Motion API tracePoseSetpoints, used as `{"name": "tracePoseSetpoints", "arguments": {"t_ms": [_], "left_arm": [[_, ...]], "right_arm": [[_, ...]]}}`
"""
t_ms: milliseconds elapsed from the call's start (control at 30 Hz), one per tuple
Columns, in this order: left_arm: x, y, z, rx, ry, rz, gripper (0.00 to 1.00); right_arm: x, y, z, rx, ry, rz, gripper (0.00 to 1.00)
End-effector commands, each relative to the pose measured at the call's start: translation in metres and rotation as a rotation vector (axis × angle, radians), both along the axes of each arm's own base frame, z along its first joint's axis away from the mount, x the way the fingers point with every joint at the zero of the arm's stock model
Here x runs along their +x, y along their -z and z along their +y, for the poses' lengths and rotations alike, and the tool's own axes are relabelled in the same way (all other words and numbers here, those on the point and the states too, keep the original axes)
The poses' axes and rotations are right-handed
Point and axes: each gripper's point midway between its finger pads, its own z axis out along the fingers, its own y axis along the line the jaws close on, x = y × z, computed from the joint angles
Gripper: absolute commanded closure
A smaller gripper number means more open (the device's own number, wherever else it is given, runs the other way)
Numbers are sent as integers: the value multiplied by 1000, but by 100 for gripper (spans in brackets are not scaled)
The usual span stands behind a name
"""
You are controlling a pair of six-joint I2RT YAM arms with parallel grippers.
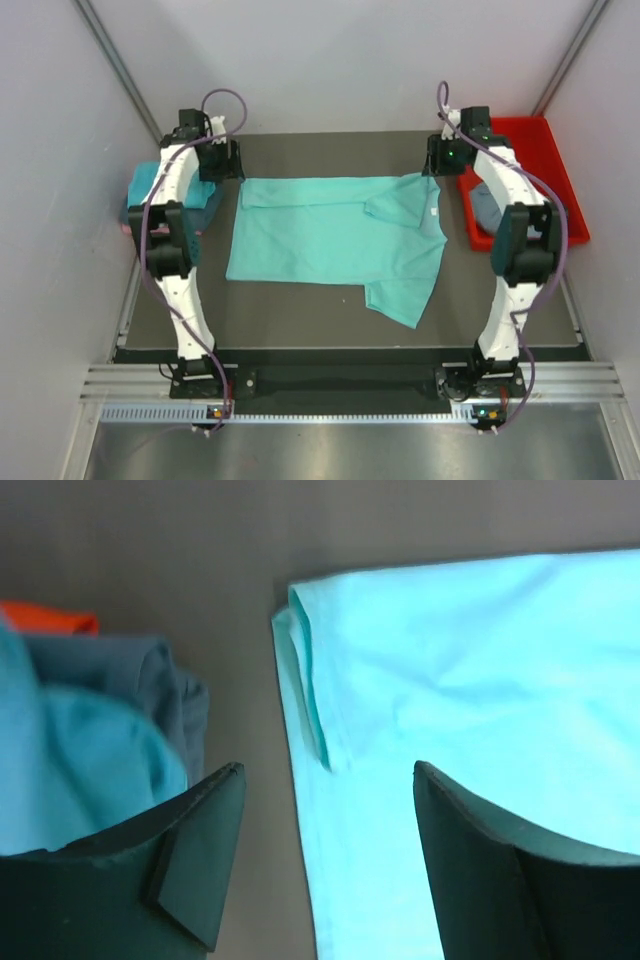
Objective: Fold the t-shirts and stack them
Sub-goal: Fold the tshirt
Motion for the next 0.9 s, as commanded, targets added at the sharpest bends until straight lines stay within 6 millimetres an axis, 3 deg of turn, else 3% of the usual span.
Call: {"name": "tracePoseSetpoints", "arguments": {"t_ms": [0, 33, 100, 167, 333, 500, 733, 800, 867], "left_arm": [[-27, -44, -10, -50, 15, -56, 28], [-41, -26, -12, -58, 14, -3, 29], [-56, -21, -20, -109, 10, 36, 32], [-77, -1, -27, -149, 12, 109, 35], [-113, 32, -39, -216, -11, 237, 39], [-133, 54, -42, -227, -19, 314, 39], [-139, 65, -42, -226, -26, 341, 39], [-138, 65, -41, -221, -27, 341, 40], [-137, 66, -40, -218, -26, 346, 40]], "right_arm": [[-34, -26, 16, 46, -57, -23, 51], [-42, -18, 18, 57, -64, 1, 51], [-64, 4, 23, 90, -77, 71, 52], [-83, 24, 27, 127, -58, 150, 53], [-101, 49, 36, 212, -52, 248, 56], [-85, 66, 41, 241, -32, 276, 57], [-54, 77, 40, 229, -28, 263, 57], [-54, 81, 38, 217, -24, 272, 58], [-59, 82, 36, 201, -24, 281, 65]]}}
